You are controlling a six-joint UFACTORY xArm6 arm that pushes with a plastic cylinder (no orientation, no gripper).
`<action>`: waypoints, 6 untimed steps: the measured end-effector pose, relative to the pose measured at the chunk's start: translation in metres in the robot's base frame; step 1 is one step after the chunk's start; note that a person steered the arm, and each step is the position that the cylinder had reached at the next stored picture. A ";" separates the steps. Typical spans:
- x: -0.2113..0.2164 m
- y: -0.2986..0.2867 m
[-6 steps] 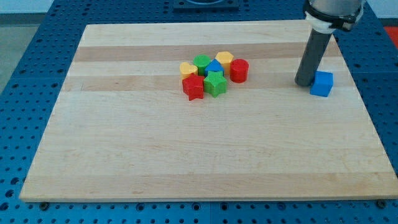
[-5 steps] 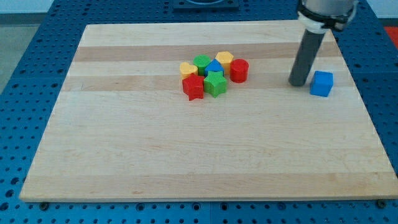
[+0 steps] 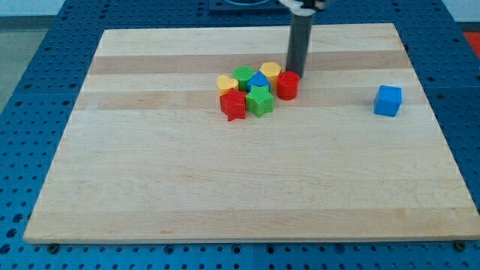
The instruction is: Move red circle to the bottom center
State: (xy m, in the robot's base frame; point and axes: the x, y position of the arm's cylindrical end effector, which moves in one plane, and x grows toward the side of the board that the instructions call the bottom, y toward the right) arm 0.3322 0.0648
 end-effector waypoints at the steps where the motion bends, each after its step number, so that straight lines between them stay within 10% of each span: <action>1: 0.003 -0.017; 6: 0.018 0.025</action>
State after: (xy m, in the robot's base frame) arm 0.3499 0.0903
